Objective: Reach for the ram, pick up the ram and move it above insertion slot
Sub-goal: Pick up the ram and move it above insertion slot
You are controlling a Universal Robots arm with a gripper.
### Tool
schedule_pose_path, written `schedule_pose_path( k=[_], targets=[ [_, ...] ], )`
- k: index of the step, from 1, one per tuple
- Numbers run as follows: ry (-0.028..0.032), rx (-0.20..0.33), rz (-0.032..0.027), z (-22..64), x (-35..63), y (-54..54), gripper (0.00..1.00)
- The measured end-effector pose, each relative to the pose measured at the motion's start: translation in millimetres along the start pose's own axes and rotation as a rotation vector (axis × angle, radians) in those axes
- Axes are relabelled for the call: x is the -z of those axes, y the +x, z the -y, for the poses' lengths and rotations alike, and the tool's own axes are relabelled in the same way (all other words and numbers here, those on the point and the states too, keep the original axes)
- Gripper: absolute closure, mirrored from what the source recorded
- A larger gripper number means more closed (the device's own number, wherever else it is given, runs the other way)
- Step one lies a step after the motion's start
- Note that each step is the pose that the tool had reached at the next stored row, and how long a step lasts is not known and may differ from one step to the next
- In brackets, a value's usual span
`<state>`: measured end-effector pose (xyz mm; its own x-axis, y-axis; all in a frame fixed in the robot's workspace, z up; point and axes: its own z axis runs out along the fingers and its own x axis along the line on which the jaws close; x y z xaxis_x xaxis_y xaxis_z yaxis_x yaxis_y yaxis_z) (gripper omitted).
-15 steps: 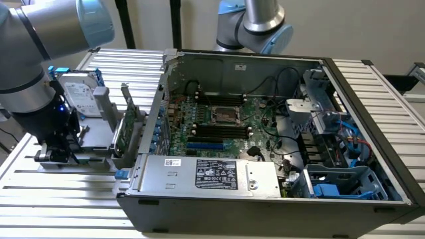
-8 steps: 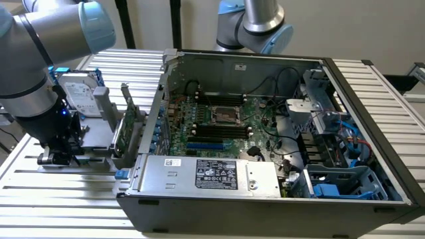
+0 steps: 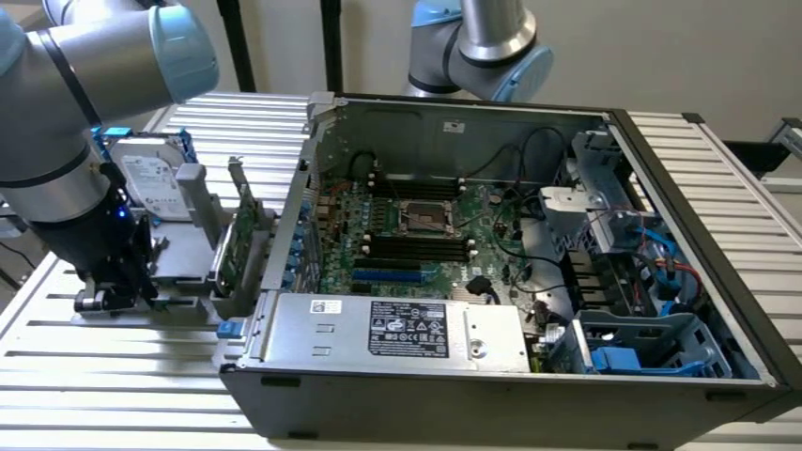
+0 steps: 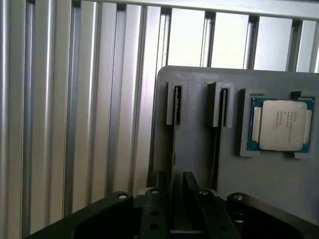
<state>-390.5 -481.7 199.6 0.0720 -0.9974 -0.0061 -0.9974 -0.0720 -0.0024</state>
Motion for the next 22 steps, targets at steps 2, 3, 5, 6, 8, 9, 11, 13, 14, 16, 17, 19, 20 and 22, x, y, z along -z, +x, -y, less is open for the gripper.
schedule_pose_path(
  k=[2, 3, 5, 6, 8, 9, 11, 13, 14, 16, 17, 19, 20, 22],
  targets=[
    [-0.0002, 0.000, -0.0002, 0.0, -0.1, 0.0, 0.78],
    [-0.0001, 0.000, 0.0000, 0.0, -0.1, 0.0, 0.84],
    [-0.0001, 0.000, 0.0000, 0.0, -0.2, 0.0, 0.87],
    [-0.0001, 0.000, 0.0000, 0.0, -0.2, 0.0, 0.87],
    [0.0000, 0.000, 0.0000, 0.0, -0.2, 0.0, 0.87],
    [0.0000, 0.000, 0.0001, 0.0, -0.2, 0.0, 0.87],
    [-0.0001, -0.001, 0.0000, 0.0, -0.2, 0.0, 0.87],
    [0.0000, -0.002, 0.0001, 0.0, -0.2, 0.0, 0.87],
    [-0.0001, -0.003, 0.0000, 0.0, -0.2, 0.0, 0.87],
    [-0.0002, -0.005, 0.0000, 0.0, -0.2, 0.0, 0.87],
    [-0.0002, -0.006, 0.0000, 0.0, -0.2, 0.0, 0.87],
    [-0.0001, -0.007, 0.0003, 0.0, -0.1, 0.0, 0.87],
    [-0.0003, -0.007, 0.0003, 0.0, 0.5, -0.1, 0.87],
    [-0.0008, -0.008, 0.0001, 0.0, 2.6, 0.0, 0.87]
  ],
)
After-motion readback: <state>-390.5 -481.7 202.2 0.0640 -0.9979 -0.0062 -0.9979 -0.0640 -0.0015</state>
